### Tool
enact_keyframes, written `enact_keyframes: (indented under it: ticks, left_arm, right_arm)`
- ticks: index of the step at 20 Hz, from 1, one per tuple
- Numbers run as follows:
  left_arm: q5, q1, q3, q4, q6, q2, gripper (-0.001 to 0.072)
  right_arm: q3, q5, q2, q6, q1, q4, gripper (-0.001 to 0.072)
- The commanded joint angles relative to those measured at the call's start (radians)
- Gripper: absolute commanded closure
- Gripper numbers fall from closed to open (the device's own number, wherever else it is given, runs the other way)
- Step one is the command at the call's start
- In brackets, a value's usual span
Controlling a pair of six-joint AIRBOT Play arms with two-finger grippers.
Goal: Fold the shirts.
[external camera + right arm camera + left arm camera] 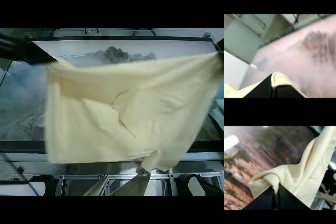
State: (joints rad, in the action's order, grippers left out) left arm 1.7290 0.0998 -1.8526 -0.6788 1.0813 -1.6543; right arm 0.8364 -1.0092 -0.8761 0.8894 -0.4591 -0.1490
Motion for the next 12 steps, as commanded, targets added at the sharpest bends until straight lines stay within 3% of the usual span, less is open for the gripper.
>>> enact_keyframes:
  ticks: [1, 3, 4, 5, 6, 8, 9, 11, 12]
  left_arm:
    - [-0.018, -0.113, -0.074, -0.275, 0.003, -0.38, 0.0674]
    - [-0.08, -0.074, -0.158, -0.272, 0.036, -0.501, 0.0675]
    - [-0.12, -0.043, -0.202, -0.232, 0.057, -0.533, 0.0675]
    - [-0.163, -0.008, -0.235, -0.169, 0.057, -0.544, 0.0674]
    - [-0.201, 0.03, -0.243, -0.089, 0.058, -0.537, 0.0622]
    - [-0.242, 0.104, -0.222, 0.112, 0.057, -0.504, 0.0136]
    - [-0.246, 0.137, -0.19, 0.201, 0.056, -0.481, -0.0013]
    - [-0.195, 0.198, -0.124, 0.261, 0.054, -0.43, -0.0013]
    - [-0.133, 0.223, -0.096, 0.25, 0.062, -0.411, 0.0046]
  right_arm:
    - [-0.092, 0.283, -0.328, -0.26, 0.164, 0.058, 0.0688]
    - [0.012, 0.291, -0.53, -0.431, 0.171, 0.196, 0.0687]
    - [0.083, 0.264, -0.602, -0.441, 0.162, 0.226, 0.0659]
    - [0.153, 0.224, -0.648, -0.44, 0.146, 0.219, 0.0484]
    - [0.216, 0.18, -0.674, -0.416, 0.126, 0.207, 0.0402]
    - [0.297, 0.129, -0.674, -0.301, 0.061, 0.101, 0.0399]
    - [0.327, 0.095, -0.669, -0.181, 0.02, -0.003, 0.0352]
    - [0.347, -0.024, -0.653, 0.024, -0.074, -0.285, 0.0346]
    - [0.346, -0.108, -0.652, 0.095, -0.114, -0.438, 0.0345]
